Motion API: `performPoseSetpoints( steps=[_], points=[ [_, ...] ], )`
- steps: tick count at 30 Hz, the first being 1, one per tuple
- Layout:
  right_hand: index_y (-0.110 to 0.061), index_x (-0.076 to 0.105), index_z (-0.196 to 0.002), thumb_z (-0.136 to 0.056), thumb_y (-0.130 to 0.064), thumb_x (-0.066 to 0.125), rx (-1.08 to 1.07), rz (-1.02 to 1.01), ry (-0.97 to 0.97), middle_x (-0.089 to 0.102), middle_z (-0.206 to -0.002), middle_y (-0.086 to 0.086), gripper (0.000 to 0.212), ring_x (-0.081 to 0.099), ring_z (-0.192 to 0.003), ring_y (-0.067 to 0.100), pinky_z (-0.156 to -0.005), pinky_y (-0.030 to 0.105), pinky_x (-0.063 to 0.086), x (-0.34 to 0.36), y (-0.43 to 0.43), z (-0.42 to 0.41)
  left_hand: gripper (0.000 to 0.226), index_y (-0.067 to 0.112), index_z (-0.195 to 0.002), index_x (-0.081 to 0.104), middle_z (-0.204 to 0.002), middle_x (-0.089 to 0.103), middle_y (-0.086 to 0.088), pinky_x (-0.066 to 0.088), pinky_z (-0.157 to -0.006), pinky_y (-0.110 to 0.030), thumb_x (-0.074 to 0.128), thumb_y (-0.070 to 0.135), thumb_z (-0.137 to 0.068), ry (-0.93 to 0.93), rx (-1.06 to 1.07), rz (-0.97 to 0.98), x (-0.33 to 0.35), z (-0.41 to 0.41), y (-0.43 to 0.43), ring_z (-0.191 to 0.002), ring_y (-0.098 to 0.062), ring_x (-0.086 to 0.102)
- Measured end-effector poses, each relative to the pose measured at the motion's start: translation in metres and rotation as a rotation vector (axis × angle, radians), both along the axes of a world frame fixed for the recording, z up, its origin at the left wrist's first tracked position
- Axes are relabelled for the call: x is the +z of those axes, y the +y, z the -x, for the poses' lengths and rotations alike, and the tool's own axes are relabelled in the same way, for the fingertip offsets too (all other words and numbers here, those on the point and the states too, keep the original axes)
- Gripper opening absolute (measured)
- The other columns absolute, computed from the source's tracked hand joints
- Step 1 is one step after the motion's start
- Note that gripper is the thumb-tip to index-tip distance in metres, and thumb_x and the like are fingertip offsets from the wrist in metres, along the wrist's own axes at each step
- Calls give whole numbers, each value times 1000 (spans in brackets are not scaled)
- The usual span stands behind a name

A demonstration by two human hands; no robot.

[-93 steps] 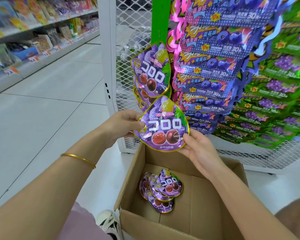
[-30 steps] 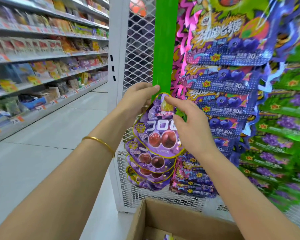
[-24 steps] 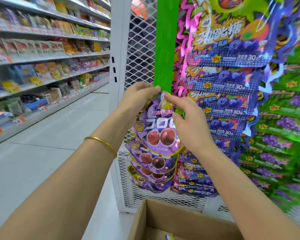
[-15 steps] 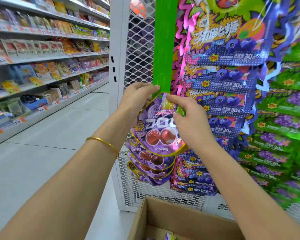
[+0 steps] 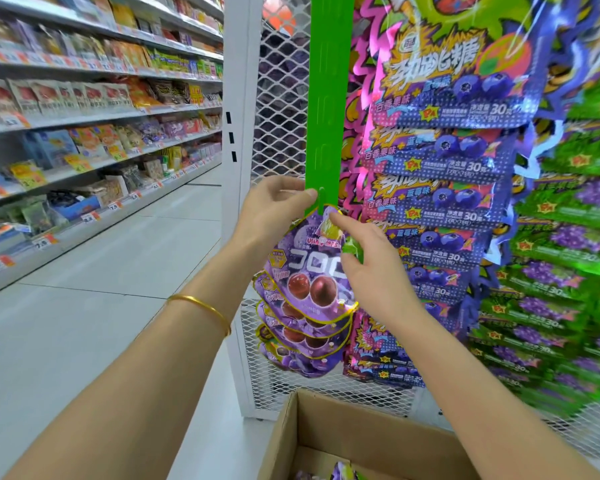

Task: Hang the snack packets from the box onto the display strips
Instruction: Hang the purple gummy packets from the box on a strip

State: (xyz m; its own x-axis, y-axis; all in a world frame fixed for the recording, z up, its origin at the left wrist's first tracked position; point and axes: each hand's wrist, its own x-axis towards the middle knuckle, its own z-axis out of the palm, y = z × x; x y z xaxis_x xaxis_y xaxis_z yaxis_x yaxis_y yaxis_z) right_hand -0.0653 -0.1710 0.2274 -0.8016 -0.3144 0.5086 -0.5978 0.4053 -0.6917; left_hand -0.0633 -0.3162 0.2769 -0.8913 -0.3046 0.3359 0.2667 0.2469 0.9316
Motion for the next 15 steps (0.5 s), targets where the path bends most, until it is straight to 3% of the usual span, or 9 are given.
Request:
performPoseSetpoints(
  steps=[4,6,8,11,13,15],
  points=[
    [-25,45,-137,-84,11,43,6,11,16,47,-113,0,64,43,-95,-1,-84,-2,27,-19,4,-8,33,10,-117,54,-99,66,2,42,-65,-1,63,7,-84,36,-5,152,-24,-18,-3,-83,1,60],
    [-25,51,-132,-83,8,44,4,47,34,45,-117,-1,59,45,-103,-3,-92,12,35,-40,10,-19,40,14,-120,53,-112,63,3,36,-71,3,64,5,-82,82,49,244,-39,-30,-6,-96,4,56],
    [-27,56,-125,-81,2,43,-2,128,24,43,-124,-6,55,45,-119,4,-99,25,41,-70,18,-37,39,20,-116,53,-110,60,12,33,-74,5,66,8,-81,102,82,281,-60,-47,-7,-96,16,52],
    [-38,56,-112,-82,5,45,-16,190,-119,44,-118,-17,54,51,-111,4,-88,13,44,-127,32,-62,35,27,-108,54,-104,60,18,37,-80,0,67,10,-79,-21,-4,259,-103,-74,-4,-94,19,52],
    [-31,58,-110,-82,13,47,-65,82,-281,44,-110,-19,53,56,-102,10,-84,4,40,-181,39,-66,35,21,-111,56,-108,63,8,42,-85,-10,67,9,-80,-211,-92,307,-136,-87,1,-99,6,55],
    [-20,61,-112,-79,14,47,-135,-59,-486,50,-111,-5,49,61,-93,18,-81,4,38,-242,46,-62,38,14,-119,54,-112,61,0,42,-80,-9,65,7,-83,-387,-199,389,-163,-95,6,-105,-10,56]
  ],
)
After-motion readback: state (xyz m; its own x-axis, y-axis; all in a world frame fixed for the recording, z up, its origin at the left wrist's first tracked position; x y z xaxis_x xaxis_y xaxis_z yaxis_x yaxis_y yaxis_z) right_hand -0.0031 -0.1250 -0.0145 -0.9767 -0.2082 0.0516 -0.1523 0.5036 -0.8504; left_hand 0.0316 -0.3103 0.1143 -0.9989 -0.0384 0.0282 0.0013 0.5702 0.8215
